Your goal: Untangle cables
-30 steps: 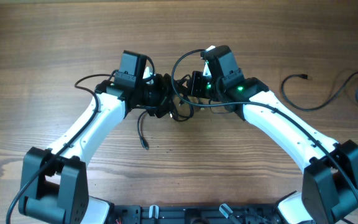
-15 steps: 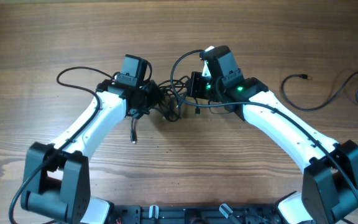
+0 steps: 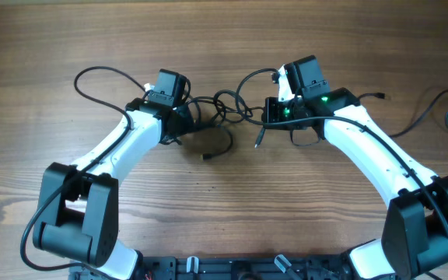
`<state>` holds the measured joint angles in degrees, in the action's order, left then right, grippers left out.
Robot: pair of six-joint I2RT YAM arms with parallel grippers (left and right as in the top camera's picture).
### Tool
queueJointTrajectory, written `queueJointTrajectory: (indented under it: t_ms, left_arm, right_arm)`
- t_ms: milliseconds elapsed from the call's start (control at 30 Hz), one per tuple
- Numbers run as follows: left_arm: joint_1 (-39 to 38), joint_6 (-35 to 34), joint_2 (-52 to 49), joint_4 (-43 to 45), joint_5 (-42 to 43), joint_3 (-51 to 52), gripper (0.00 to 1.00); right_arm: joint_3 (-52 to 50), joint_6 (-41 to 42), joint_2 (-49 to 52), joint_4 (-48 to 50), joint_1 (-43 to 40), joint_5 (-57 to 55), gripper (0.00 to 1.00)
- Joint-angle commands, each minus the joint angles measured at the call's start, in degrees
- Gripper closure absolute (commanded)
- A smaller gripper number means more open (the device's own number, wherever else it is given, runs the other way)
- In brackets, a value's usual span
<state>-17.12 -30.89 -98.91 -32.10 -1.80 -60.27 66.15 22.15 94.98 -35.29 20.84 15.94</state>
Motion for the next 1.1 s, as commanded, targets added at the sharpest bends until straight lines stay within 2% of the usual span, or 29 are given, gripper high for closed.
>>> queueJointTrajectory:
  t_ms: [0,33,67,200,400,500,633,667,700,733,800,833,933,1067]
  left_arm:
    - [0.5,5.2,3.6,0.2,2.2,-0.8,0.71]
    - [0.5,5.7,5.2,0.2,2.3,-1.2,0.91]
    - [0.5,6.6,6.5,0.4,2.5,-1.4,0.96]
    - [0.5,9.7,8.7,-0.9,7.4,-1.4,0.96]
    - [0.5,11.2,5.3,-1.7,7.3,-0.9,0.96]
    - [0.5,11.2,5.1,-1.9,7.4,-0.9,0.89]
    - [0.5,11.0,5.1,-1.6,14.4,-0.9,0.81]
    - [0.6,11.0,5.1,-1.7,14.4,-0.9,0.70]
    - [0.7,11.0,5.2,-1.8,14.4,-0.9,0.47]
    - [0.6,11.0,5.3,-1.8,14.5,-0.9,0.53]
    - [0.6,11.0,7.8,-1.8,17.3,-0.9,0.79]
    - [0.6,11.0,9.6,-1.8,17.5,-0.9,0.84]
    - [0.6,10.6,13.8,-1.0,17.4,-0.9,0.81]
    - [0.7,4.5,13.8,6.6,16.1,-0.9,0.79]
  right_arm:
    - [0.4,-2.9,-1.4,-0.4,0.1,-1.9,0.96]
    - [0.1,-4.3,-1.4,-0.1,0.2,-0.2,0.96]
    - [-0.3,-4.6,-1.4,0.0,0.5,0.9,0.96]
    - [-5.2,-0.8,-1.4,3.0,0.7,1.7,0.95]
    - [-13.0,-1.2,-1.4,11.9,0.7,15.2,0.96]
    - [-16.3,-1.0,-1.4,12.6,0.7,16.5,0.92]
    - [-17.0,-0.9,-1.4,13.3,0.7,16.4,0.92]
    - [-17.0,-0.7,-1.4,13.4,0.7,15.1,0.92]
    - [-17.0,0.6,-1.4,13.4,0.7,12.9,0.92]
    - [-17.1,1.0,-1.4,13.2,0.7,11.4,0.95]
    - [-17.1,1.0,-1.4,13.2,0.7,10.6,0.96]
    - [-17.1,0.9,-1.4,13.3,0.7,10.6,0.96]
    - [-17.1,1.0,-1.4,13.6,0.7,10.6,0.96]
    - [-17.1,0.9,-1.4,13.7,0.7,10.6,0.96]
